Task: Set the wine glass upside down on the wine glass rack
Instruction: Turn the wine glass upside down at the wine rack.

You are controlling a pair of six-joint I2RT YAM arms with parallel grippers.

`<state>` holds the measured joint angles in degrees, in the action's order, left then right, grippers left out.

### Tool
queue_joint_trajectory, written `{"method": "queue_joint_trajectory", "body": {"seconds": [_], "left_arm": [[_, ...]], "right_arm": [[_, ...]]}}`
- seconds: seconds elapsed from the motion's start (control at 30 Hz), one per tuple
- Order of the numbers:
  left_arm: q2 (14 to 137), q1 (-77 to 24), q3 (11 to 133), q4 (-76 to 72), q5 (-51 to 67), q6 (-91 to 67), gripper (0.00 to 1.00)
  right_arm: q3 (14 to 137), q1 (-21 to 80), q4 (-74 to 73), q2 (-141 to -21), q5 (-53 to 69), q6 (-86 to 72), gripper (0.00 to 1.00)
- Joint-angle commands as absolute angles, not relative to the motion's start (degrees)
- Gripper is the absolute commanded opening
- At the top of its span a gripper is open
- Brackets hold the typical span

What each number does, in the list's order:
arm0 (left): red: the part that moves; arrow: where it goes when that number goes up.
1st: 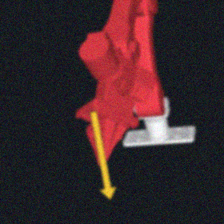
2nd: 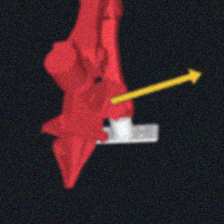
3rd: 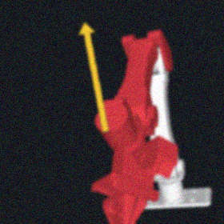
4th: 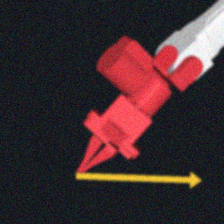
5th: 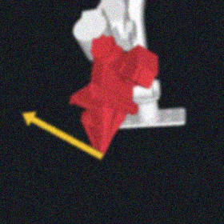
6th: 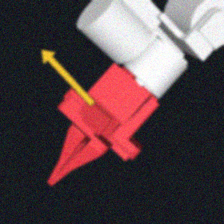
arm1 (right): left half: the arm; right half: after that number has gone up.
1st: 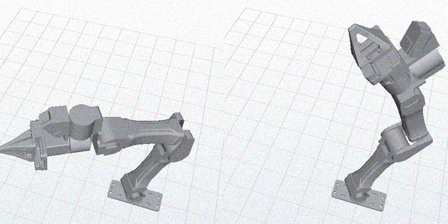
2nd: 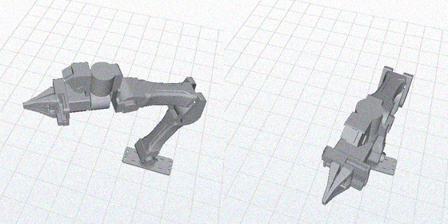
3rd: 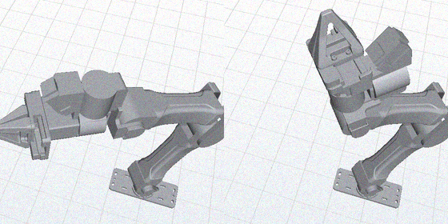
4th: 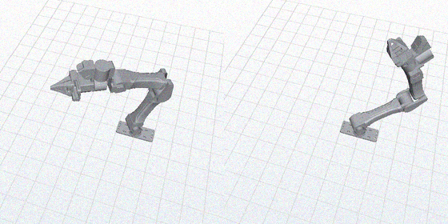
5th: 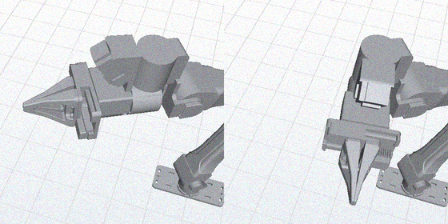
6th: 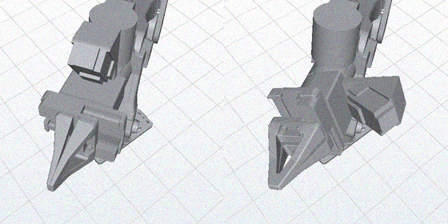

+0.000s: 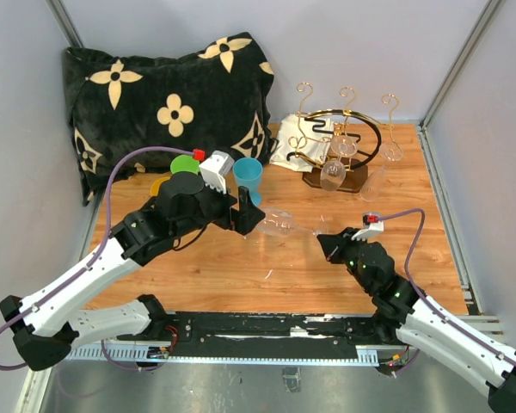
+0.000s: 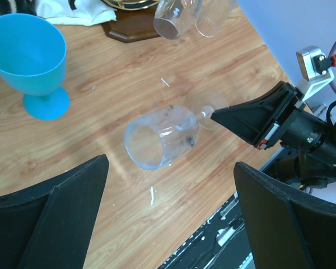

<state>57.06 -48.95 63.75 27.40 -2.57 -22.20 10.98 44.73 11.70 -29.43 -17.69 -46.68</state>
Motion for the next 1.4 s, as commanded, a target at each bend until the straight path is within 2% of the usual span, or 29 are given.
{"method": "queue_joint_trajectory", "body": {"seconds": [0.0,0.27,0.5,0.77,1.03,1.37], "left_arm": [[53.96,-49.35,63.13,28.40,-4.54,-20.81,0.98],[53.88,-49.39,61.45,29.13,-6.24,-19.87,0.98],[52.66,-49.39,61.04,29.22,-8.60,-18.12,0.98],[49.94,-49.38,59.71,28.71,-8.14,-15.12,0.98],[48.16,-49.40,58.40,26.46,-7.21,-11.46,0.98],[46.59,-49.39,57.24,20.26,-2.68,-4.14,0.98]], "right_arm": [[16.05,45.21,1.07,-25.63,-20.45,-31.93,0.01],[19.44,45.28,-0.98,-23.23,-12.07,-11.76,0.01],[23.56,45.87,1.03,-30.77,-7.62,-5.56,0.01],[26.84,61.31,7.88,-40.84,-20.42,6.13,0.01],[29.92,62.67,11.66,-42.39,-13.40,17.13,0.01],[33.15,68.30,10.01,-45.00,-10.83,24.28,0.01]]}}
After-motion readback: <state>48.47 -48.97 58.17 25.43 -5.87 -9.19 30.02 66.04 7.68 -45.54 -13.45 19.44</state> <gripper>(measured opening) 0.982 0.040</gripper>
